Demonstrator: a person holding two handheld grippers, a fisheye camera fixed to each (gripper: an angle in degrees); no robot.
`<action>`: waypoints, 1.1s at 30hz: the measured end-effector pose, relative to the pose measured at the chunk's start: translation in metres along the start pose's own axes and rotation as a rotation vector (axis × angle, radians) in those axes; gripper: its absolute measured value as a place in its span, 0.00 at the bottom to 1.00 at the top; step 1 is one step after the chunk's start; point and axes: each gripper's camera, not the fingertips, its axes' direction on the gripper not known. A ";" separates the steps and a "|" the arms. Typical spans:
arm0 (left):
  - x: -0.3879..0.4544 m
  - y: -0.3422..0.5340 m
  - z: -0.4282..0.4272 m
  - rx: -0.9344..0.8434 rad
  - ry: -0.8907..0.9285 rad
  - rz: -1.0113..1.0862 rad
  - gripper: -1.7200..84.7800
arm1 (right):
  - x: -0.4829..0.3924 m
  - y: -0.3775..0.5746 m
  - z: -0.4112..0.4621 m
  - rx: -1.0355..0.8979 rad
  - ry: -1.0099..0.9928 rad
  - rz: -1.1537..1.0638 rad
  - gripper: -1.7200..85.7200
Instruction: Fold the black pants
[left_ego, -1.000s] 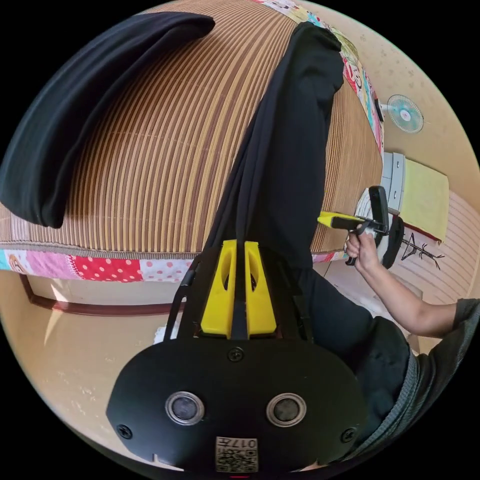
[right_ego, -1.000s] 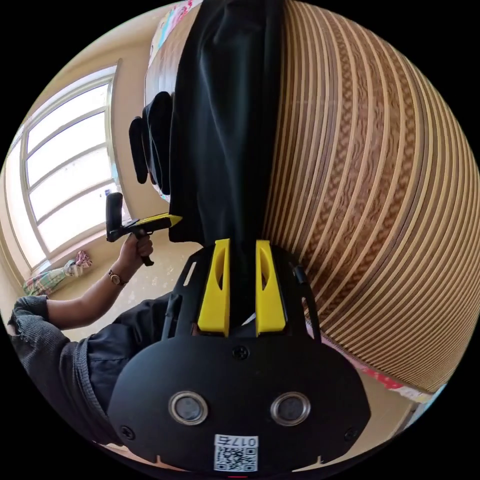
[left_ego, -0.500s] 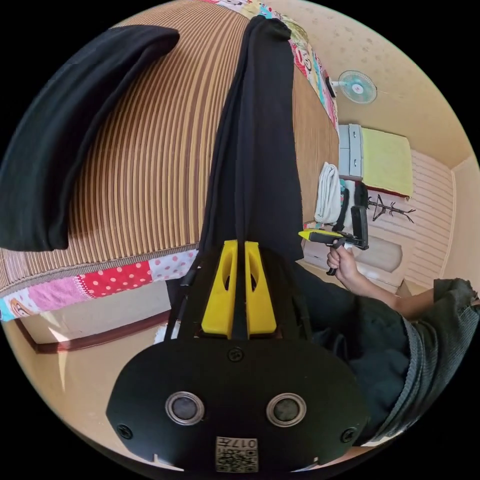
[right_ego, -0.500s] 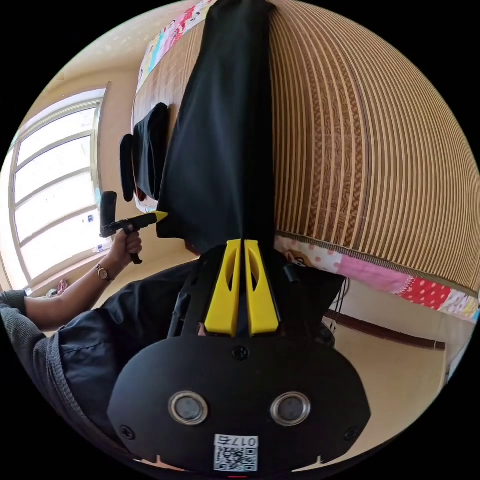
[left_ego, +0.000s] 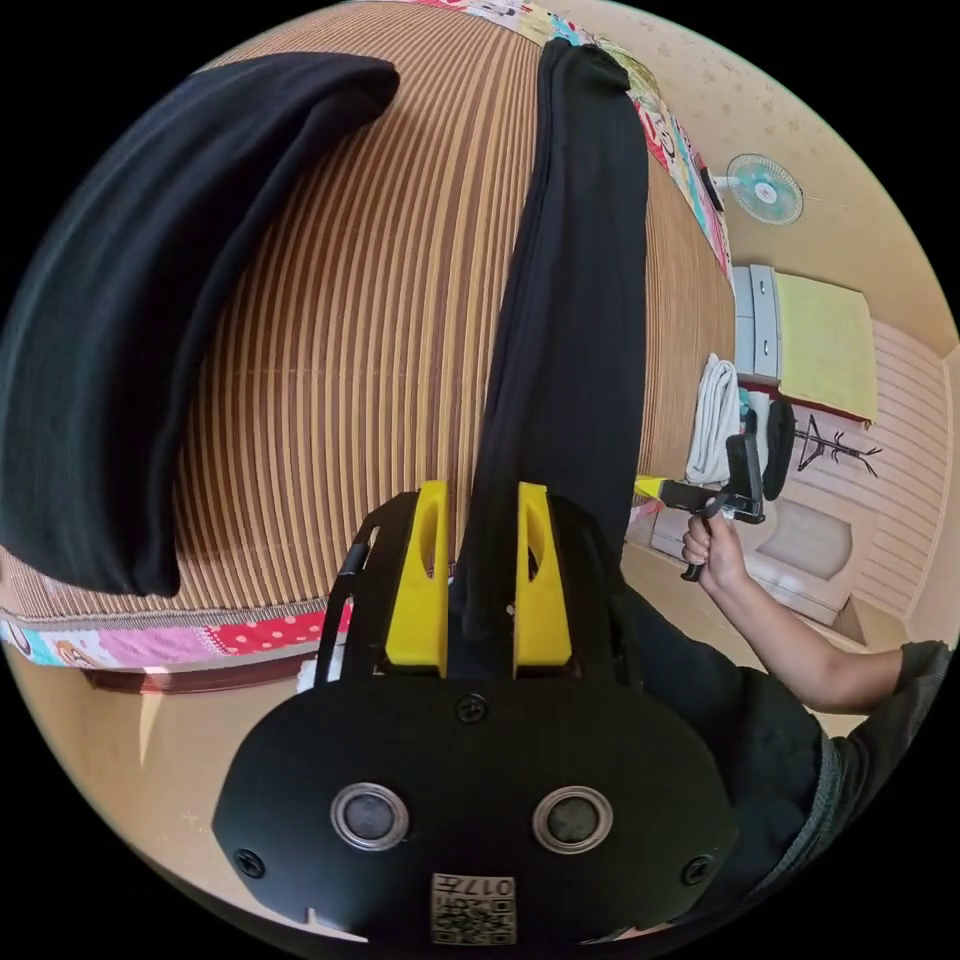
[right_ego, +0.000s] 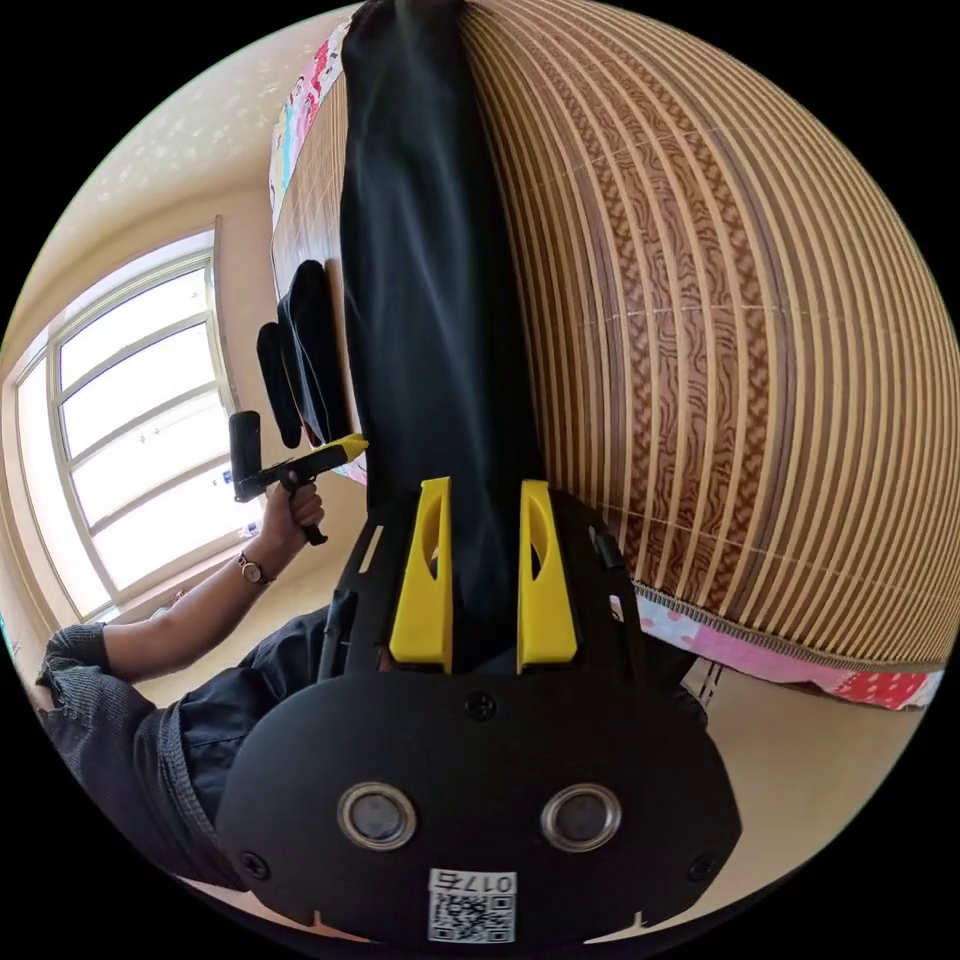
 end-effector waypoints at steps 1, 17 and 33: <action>0.003 0.000 0.002 -0.003 -0.024 0.005 0.13 | 0.000 -0.002 0.005 -0.039 0.032 -0.019 0.09; 0.056 0.054 0.003 0.022 0.134 0.027 0.10 | 0.078 0.022 -0.050 0.045 -0.123 0.000 0.14; 0.093 -0.119 -0.009 0.119 0.236 0.067 0.10 | 0.122 -0.116 -0.074 0.192 -0.351 -0.063 0.10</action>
